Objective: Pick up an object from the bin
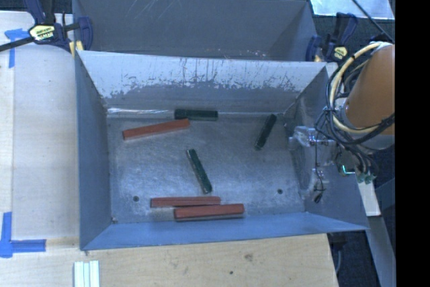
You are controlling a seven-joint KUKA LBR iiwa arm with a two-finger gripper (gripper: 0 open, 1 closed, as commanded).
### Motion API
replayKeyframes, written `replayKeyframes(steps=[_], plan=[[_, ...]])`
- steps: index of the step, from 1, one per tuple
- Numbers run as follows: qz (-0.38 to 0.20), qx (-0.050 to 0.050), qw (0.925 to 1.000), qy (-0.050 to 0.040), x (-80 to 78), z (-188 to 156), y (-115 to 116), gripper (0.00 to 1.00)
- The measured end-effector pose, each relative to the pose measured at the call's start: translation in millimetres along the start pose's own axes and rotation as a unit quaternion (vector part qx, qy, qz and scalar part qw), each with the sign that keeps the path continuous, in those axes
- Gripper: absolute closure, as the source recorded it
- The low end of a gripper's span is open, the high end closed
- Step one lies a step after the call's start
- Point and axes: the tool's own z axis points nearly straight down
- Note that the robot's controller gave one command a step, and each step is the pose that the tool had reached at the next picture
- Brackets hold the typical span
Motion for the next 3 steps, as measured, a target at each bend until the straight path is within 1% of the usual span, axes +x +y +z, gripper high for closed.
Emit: replayKeyframes(steps=[1,2,3], plan=[[0.002,-0.001,1.0,-0.0008,-17.0,131,50,0.0],[-0.121,-0.001,0.9926,-0.0052,-9.6,127,207,0.0],[-0.118,0.0,0.993,-0.0052,-10.3,126,203,1.0]])
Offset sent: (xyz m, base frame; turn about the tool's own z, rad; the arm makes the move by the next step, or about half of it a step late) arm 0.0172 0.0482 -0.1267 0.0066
